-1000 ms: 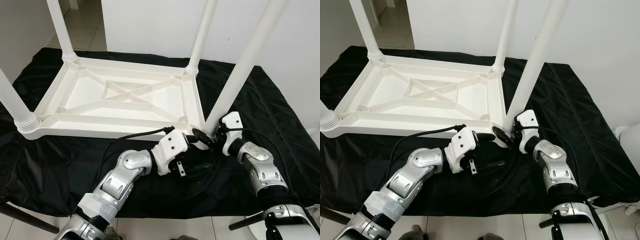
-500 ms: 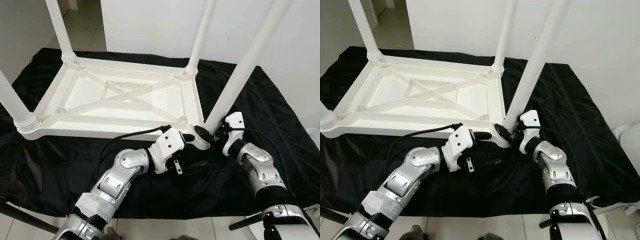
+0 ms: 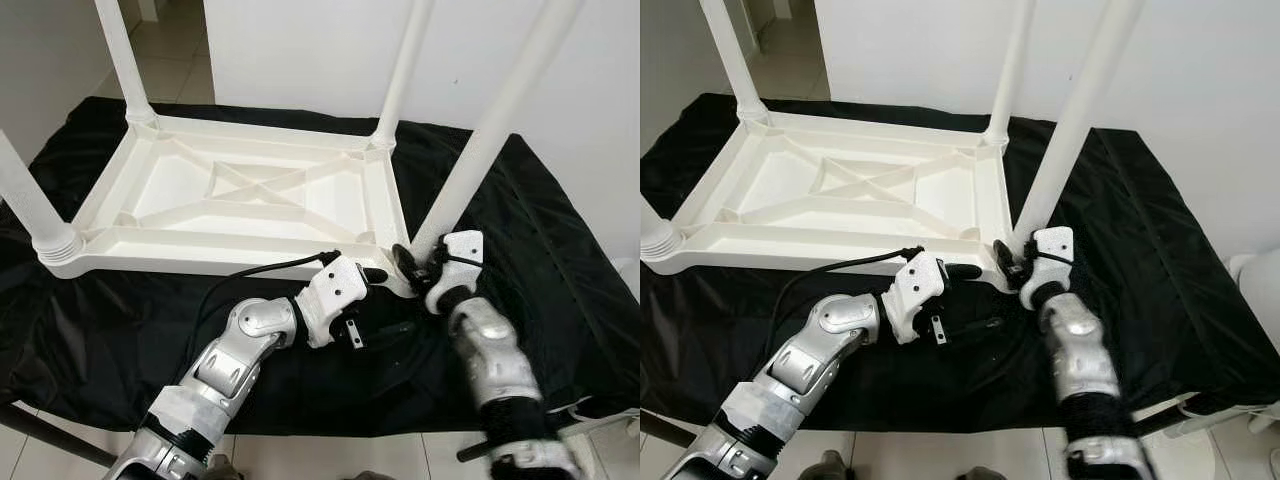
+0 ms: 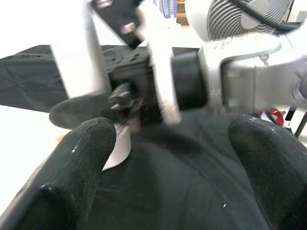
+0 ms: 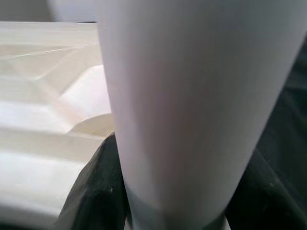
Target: Building children table
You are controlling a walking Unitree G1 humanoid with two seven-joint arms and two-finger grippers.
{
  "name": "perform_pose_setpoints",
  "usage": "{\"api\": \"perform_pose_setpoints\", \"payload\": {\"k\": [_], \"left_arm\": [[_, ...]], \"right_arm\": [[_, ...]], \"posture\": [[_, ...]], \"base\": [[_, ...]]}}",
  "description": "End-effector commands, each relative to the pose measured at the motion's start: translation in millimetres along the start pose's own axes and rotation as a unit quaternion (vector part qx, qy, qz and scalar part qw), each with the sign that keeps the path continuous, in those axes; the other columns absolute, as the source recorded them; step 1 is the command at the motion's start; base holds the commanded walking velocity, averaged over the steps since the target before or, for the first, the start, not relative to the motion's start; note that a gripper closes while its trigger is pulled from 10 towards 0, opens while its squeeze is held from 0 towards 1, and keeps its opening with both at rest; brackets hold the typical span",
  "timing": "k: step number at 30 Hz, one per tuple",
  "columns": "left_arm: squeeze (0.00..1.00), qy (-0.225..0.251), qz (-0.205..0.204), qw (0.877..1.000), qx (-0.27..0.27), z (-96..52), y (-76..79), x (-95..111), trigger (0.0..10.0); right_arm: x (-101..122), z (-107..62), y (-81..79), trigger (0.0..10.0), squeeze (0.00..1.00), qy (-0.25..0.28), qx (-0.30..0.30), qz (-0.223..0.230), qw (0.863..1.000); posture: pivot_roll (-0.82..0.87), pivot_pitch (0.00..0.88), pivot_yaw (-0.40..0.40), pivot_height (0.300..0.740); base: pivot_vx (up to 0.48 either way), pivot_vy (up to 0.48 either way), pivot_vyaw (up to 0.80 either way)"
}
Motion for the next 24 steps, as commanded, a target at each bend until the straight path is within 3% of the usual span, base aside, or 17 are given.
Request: {"api": "perform_pose_setpoints", "payload": {"k": [1, 6, 9, 17, 18, 23, 24], "left_arm": [[0.0, -0.005, 0.0, 1.0, -0.002, 1.2, 3.0, -1.5, 10.0], [0.0, -0.005, 0.001, 1.0, -0.005, 1.5, 4.5, -1.7, 10.0], [0.0, -0.004, 0.005, 1.0, -0.002, 0.7, 4.3, -1.8, 10.0], [0.0, -0.006, 0.009, 1.0, 0.001, -0.3, 3.5, -2.9, 10.0], [0.0, -0.005, 0.01, 1.0, 0.003, -0.4, 2.5, -2.7, 10.0], [0.0, -0.006, 0.012, 1.0, 0.01, -1.2, 0.2, -2.9, 10.0], [0.0, -0.006, 0.012, 1.0, 0.011, -1.8, 0.4, -3.5, 10.0]], "right_arm": [[-10.5, -2.9, 10.0, 10.0, 0.0, -0.021, -0.056, -0.01, 0.998], [-12.7, -4.3, 6.2, 10.0, 0.0, -0.019, -0.111, -0.013, 0.994], [-15.0, -6.3, -6.5, 10.0, 0.0, -0.016, -0.153, 0.003, 0.988], [-11.9, -8.2, -15.6, 10.0, 0.0, -0.007, -0.141, 0.009, 0.99], [-8.2, -9.5, -16.1, 10.0, 1.0, 0.004, -0.133, 0.016, 0.991], [0.2, -14.9, -13.7, 10.0, 1.0, 0.027, -0.115, 0.031, 0.993], [-1.8, -20.3, -8.0, 10.0, 0.96, 0.02, -0.1, 0.032, 0.994]], "posture": [[0.04, 0.0, -0.077, 0.74], [0.04, 0.0, -0.079, 0.74], [0.05, 0.0, -0.085, 0.74], [0.05, 0.0, -0.089, 0.74], [0.05, 0.0, -0.092, 0.74], [0.05, 0.0, -0.096, 0.74], [0.06, 0.0, -0.097, 0.74]], "base": [[0.0, 0.0, 0.0], [0.0, 0.0, 0.0], [0.0, 0.0, 0.0], [0.0, 0.0, 0.0], [0.0, 0.0, 0.0], [0.0, 0.0, 0.0], [0.0, 0.0, 0.0]]}}
Point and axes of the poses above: a point about 5 cm out from each wrist's last joint towards the gripper, its own z axis pointing out of the wrist towards the gripper, its own x axis along the axis of the wrist's last joint, y = z × x, the point moved 4 cm from there along z, pointing out of the wrist towards the gripper, and after that the axes turned 9 degrees about z, right-handed, at the moved point
